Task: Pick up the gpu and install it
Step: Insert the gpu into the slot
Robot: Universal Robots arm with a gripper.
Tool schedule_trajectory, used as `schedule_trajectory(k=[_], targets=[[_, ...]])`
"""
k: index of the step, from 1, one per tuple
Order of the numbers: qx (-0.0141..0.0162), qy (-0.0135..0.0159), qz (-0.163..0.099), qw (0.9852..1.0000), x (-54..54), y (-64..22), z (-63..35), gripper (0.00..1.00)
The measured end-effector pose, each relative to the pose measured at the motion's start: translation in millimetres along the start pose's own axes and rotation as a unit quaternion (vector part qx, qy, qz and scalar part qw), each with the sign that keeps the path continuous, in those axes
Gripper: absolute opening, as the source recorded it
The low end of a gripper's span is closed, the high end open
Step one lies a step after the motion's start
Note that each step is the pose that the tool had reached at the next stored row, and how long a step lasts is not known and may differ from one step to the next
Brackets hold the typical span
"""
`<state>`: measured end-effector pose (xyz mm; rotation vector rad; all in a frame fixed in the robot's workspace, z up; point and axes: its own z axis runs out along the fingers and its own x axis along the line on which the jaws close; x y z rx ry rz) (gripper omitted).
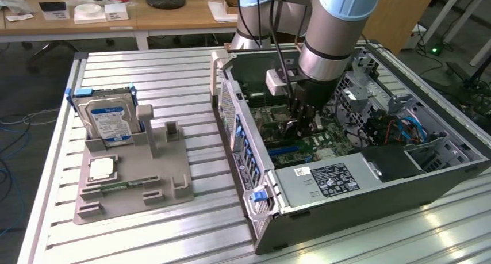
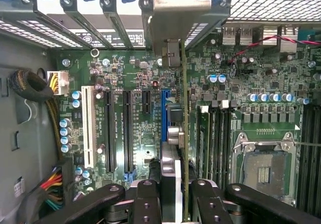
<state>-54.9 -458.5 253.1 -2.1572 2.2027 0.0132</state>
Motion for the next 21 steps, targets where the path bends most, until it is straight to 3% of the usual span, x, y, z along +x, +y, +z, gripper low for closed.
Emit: schedule_trajectory(k=[12, 21], targets=[[0.0000, 0.0000, 0.000, 1.0000, 1.5, 2.9, 11.7, 0.28], [-0.0001, 0.0001, 0.000, 1.0000, 2.9, 4.1, 15.2, 0.28]])
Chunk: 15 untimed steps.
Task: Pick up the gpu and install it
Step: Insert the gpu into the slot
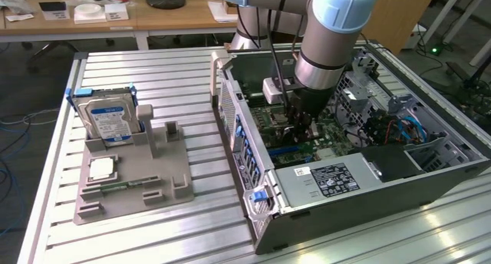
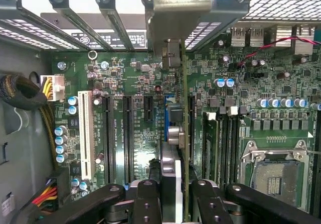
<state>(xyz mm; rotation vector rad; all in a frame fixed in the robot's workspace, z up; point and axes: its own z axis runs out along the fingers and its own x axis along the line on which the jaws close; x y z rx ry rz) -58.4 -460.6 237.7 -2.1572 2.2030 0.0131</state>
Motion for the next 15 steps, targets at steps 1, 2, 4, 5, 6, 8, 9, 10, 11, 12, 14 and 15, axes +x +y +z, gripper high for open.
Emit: schedule_trajectory(k=[1, 2, 4, 5, 6, 8, 9, 10, 11, 12, 14, 15], targets=[[0.0000, 0.0000, 0.000, 1.0000, 0.0, 0.0, 0.0, 0.28], [0.0000, -0.0001, 0.000, 1.0000, 0.0, 0.0, 0.1, 0.28], [0.0001, -0.0002, 0.000, 1.0000, 0.0, 0.5, 0.4, 0.28], [0.0001, -0.0002, 0.000, 1.0000, 0.1, 1.4, 0.6, 0.28], [0.0000, -0.0001, 0.000, 1.0000, 0.1, 2.2, 0.8, 0.28], [0.0000, -0.0001, 0.000, 1.0000, 1.6, 3.7, 1.8, 0.28], [0.0000, -0.0001, 0.000, 1.0000, 1.6, 3.8, 1.8, 0.28], [0.0000, -0.0001, 0.000, 1.0000, 1.8, 3.8, 1.8, 0.28], [0.0000, -0.0001, 0.000, 1.0000, 1.8, 3.8, 1.8, 0.28], [-0.0002, -0.0001, 0.000, 1.0000, 1.8, 3.8, 1.8, 0.28], [-0.0004, 0.0000, 0.000, 1.0000, 1.8, 3.8, 1.8, 0.28], [-0.0006, 0.0000, 0.000, 1.0000, 1.8, 3.8, 1.9, 0.28]])
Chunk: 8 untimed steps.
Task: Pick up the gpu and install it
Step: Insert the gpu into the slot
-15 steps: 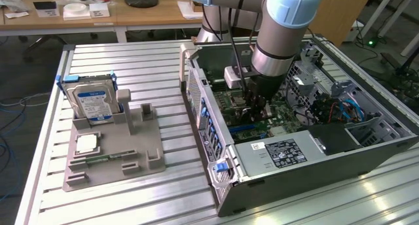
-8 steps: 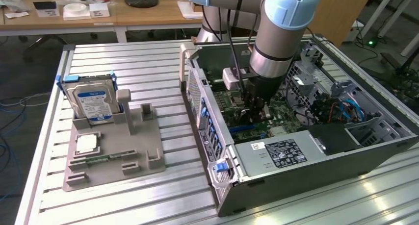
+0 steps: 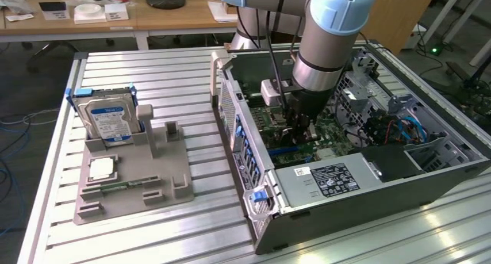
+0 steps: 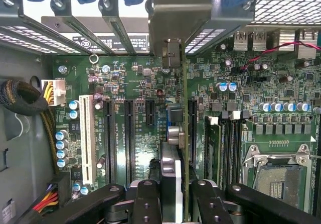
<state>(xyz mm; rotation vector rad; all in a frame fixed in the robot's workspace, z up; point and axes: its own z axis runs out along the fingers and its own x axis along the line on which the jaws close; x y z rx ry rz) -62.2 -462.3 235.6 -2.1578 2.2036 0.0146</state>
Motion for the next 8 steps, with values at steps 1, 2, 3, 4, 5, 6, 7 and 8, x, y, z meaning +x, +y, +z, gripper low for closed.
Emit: schedule_trajectory(k=[1, 2, 3, 4, 5, 6, 7, 8], targets=[[-0.0004, 0.0000, 0.000, 1.0000, 0.0, 0.0, 0.1, 0.28], [-0.0010, -0.0001, 0.000, 1.0000, 0.0, 0.0, 0.2, 0.28], [-0.0012, 0.0000, 0.000, 1.0000, 0.0, 0.0, 0.3, 0.28], [-0.0011, -0.0001, 0.000, 1.0000, 0.0, 0.0, 0.8, 0.28], [-0.0012, -0.0001, 0.000, 1.0000, 0.0, 0.0, 1.3, 0.28], [-0.0012, 0.0001, 0.000, 1.0000, 0.1, 0.1, 1.5, 0.28], [-0.0013, 0.0002, 0.000, 1.0000, 0.1, 0.3, 1.7, 0.28], [-0.0013, 0.0002, 0.000, 1.0000, 0.1, 0.5, 1.9, 0.28]])
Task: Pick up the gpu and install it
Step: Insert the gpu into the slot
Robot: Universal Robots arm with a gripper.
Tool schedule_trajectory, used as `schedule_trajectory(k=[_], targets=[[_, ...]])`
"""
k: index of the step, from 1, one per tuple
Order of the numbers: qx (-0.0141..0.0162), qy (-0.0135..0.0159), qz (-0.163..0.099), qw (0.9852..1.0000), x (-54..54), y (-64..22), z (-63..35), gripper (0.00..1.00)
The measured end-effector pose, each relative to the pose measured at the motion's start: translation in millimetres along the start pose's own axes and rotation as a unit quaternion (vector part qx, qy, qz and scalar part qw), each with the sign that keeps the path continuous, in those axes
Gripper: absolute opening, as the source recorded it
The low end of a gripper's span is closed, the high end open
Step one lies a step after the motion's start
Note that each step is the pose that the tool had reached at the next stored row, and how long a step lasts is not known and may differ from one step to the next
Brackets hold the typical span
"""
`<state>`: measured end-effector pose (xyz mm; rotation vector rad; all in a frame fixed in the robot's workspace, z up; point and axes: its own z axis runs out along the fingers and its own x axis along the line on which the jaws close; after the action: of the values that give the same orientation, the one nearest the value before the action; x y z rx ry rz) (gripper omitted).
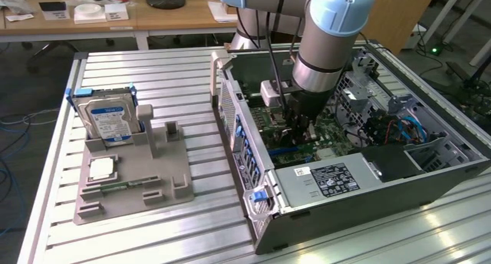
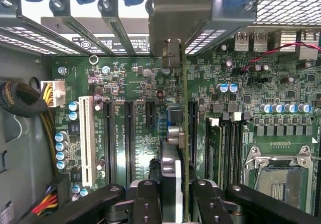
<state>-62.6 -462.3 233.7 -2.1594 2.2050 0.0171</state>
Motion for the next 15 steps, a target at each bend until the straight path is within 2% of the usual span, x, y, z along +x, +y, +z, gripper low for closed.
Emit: schedule_trajectory(k=[15], targets=[[-0.0019, -0.0001, 0.000, 1.0000, 0.1, 1.8, 2.9, 0.28]])
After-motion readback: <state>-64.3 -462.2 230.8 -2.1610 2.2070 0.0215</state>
